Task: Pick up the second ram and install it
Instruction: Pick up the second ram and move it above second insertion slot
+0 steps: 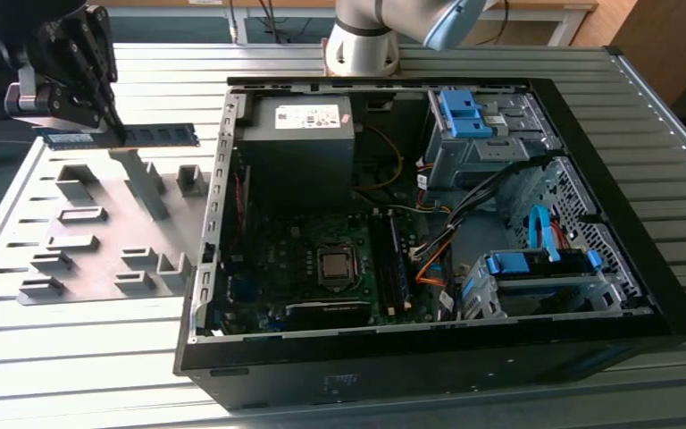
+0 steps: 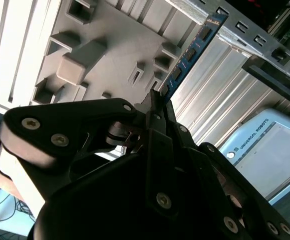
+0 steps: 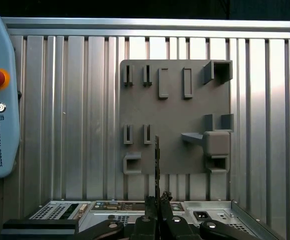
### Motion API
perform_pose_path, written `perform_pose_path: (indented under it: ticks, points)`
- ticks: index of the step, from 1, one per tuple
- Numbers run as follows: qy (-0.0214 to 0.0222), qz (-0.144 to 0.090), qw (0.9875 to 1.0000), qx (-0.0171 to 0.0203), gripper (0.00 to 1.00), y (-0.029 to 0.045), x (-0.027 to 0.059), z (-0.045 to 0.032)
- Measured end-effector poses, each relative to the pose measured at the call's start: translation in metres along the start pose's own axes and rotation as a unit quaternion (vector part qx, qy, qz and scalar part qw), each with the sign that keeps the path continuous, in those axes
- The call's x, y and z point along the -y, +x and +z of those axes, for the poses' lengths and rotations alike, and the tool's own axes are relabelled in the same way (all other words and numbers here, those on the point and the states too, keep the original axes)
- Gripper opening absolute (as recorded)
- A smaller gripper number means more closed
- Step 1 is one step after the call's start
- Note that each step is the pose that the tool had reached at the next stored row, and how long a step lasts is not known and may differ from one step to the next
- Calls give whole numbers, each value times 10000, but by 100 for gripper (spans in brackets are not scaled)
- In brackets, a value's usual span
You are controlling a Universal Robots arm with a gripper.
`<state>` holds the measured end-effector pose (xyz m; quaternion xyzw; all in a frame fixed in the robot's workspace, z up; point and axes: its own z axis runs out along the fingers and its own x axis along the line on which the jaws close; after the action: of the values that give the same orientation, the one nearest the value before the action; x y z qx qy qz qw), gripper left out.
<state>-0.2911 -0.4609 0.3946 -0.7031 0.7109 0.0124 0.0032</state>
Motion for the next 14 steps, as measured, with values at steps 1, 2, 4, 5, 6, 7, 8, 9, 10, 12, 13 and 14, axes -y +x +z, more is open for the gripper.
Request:
perform_pose_path:
  ticks: [1,2,4,5,6,7,8,9,10,12,13,14]
  points:
    - [0,0,10000,0,14,0,0,0]
    - [0,0,10000,0,14,0,1,0]
    - [0,0,10000,0,14,0,2,0]
    - [0,0,10000,0,14,0,3,0]
    - [0,0,10000,0,14,0,4,0]
    - [0,0,10000,0,14,0,4,0]
    - [0,-1,10000,0,14,0,6,0]
    - [0,-1,10000,0,14,0,9,-1]
    - [0,-1,10000,0,14,0,13,-1]
    - [0,0,10000,0,14,0,26,-1]
    - [0,-1,10000,0,14,0,35,-1]
    - [0,-1,10000,0,14,0,43,-1]
